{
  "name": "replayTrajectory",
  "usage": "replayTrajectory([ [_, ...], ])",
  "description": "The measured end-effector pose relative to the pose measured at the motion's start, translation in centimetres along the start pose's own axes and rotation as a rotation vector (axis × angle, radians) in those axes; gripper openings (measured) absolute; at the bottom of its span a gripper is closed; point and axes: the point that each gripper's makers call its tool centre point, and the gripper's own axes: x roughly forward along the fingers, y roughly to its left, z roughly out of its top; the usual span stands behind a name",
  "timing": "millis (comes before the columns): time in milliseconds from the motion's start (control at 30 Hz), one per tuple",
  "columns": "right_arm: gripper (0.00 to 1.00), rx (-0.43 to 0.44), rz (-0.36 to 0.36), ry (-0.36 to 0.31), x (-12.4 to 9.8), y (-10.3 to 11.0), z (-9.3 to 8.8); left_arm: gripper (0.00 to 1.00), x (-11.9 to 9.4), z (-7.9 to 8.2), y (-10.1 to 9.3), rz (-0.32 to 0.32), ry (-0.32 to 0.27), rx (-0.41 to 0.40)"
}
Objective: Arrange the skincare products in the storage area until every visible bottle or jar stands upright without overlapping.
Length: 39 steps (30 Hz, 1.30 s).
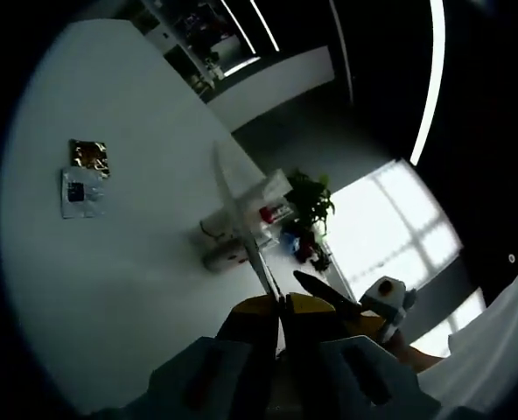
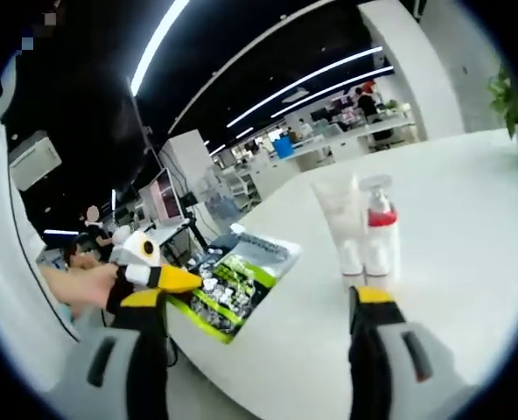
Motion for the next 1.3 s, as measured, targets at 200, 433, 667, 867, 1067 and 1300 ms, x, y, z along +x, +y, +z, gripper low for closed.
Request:
replayTrajectory([
  [200, 0.93, -0.027, -0.057, 0.027, -0.5, -1.6, -0.3, 0.00, 1.1, 0.3, 2.4, 0.033, 0.009, -0.029],
  [433, 0.98, -0.026, -0.097, 0.049, -0.9, -2.8, -1.0, 0.00, 2.4, 0.0, 4.2, 0.068, 0.063, 0.001],
  [667, 0.99, -0.013, -0.132, 0.054, -1.3, -3.8, -1.4, 0.00, 3.5, -0.2, 6.0, 0.101, 0.072, -0.014],
  [867, 0.99, 0.007, -0.158, 0.062, -1.7, -4.5, -2.1, 0.00, 4.1, -0.9, 8.0, 0.151, 0.107, 0.007],
  [1067, 0.99, 0.026, -0.172, 0.065, -1.6, -4.8, -2.6, 0.00, 4.2, -1.6, 10.2, 0.232, 0.138, 0.029],
  [1300, 0.99, 0.037, -0.176, 0.068, -1.5, -5.0, -2.9, 0.00, 4.0, -2.1, 11.9, 0.320, 0.147, 0.050],
])
